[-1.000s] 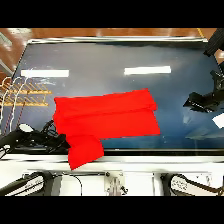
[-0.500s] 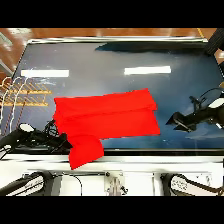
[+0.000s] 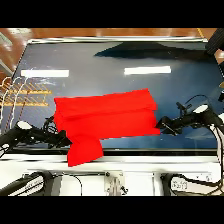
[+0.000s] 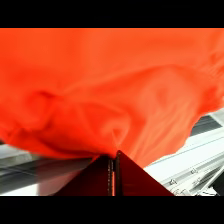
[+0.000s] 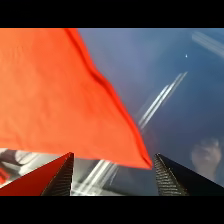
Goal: Fold the shirts.
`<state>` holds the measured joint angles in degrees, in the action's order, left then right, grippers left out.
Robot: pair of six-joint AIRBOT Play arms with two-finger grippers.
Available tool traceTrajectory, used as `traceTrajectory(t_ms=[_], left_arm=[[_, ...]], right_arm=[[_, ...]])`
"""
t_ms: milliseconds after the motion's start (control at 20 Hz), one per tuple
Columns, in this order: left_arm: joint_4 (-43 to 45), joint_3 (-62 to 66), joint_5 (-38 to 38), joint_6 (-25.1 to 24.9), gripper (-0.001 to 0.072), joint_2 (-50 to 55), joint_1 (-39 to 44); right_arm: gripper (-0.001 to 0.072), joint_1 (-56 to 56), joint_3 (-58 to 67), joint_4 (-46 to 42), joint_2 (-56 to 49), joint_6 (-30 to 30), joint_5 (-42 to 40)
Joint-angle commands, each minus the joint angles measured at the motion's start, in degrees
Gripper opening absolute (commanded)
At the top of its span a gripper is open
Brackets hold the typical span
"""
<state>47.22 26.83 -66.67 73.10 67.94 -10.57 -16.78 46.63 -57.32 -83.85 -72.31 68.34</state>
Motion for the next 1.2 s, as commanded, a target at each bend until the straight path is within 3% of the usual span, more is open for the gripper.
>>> traceTrajectory(t_ms=[0,50,100,200,250,500,800,950,1150], left_arm=[[-1.0,1.9,0.3,0.0,0.0037,-0.1,0.0],[-1.4,2.7,0.3,0.0,0.0037,-0.1,0.0],[-1.4,3.6,0.1,0.0,0.0037,-0.1,0.0],[-1.4,6.1,-0.3,-0.3,0.0037,-0.1,0.0],[-1.4,7.7,-0.7,-0.7,0.0036,-0.1,0.0],[-1.4,18.0,-2.8,-5.1,0.0036,0.1,0.0],[-1.4,27.9,-1.3,-3.0,0.0035,4.1,-2.3],[-1.9,31.5,2.2,2.9,0.0035,8.5,-5.6],[-5.9,37.2,3.0,3.1,0.0035,17.0,-4.1]], right_arm=[[0.0630,5.4,-0.2,-0.6,-2.0,-2.1,-4.5],[0.0626,6.7,-0.2,-0.6,-2.5,-2.1,-4.9],[0.0519,7.6,-0.2,-0.6,-2.8,-2.1,-5.2],[0.0160,8.2,0.8,0.1,-2.7,-2.2,-5.0],[0.0068,8.2,2.5,0.5,-2.6,-1.7,-3.8],[0.0066,11.4,16.6,-0.5,-1.0,-2.0,-3.9],[0.0066,18.7,28.5,-12.3,-5.4,-11.8,-13.1],[0.0066,18.6,33.1,-12.5,-9.4,-14.2,-13.3],[0.0066,20.2,35.2,-11.9,-13.7,-16.2,-16.2]])
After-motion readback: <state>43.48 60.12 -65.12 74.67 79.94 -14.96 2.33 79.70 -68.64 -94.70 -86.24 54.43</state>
